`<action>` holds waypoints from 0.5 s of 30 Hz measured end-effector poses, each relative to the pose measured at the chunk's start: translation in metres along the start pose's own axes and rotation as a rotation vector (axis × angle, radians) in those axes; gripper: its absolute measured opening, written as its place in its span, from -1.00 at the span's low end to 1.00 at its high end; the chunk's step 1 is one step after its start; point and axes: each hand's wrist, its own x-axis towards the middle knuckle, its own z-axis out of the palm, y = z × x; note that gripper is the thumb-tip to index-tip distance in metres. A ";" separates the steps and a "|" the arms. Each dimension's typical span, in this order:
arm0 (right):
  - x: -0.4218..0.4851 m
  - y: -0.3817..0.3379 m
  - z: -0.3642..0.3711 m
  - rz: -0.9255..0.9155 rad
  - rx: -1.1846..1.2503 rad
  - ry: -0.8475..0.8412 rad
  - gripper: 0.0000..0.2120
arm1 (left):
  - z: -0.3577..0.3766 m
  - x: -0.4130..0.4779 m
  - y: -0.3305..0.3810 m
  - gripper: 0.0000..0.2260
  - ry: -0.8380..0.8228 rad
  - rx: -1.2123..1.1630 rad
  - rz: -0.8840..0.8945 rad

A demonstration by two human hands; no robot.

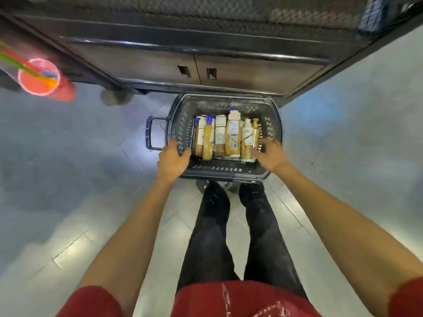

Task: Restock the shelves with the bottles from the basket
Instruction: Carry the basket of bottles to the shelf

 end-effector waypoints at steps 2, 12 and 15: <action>0.013 0.010 0.005 0.019 0.019 0.041 -0.43 | 0.011 0.017 -0.007 -0.57 0.005 -0.066 -0.031; 0.106 0.090 0.024 0.172 0.108 0.273 -0.45 | 0.073 0.139 -0.061 -0.91 0.099 -0.308 -0.100; 0.133 0.106 0.030 0.232 0.152 0.308 -0.35 | 0.080 0.178 -0.078 -0.76 0.236 -0.274 -0.101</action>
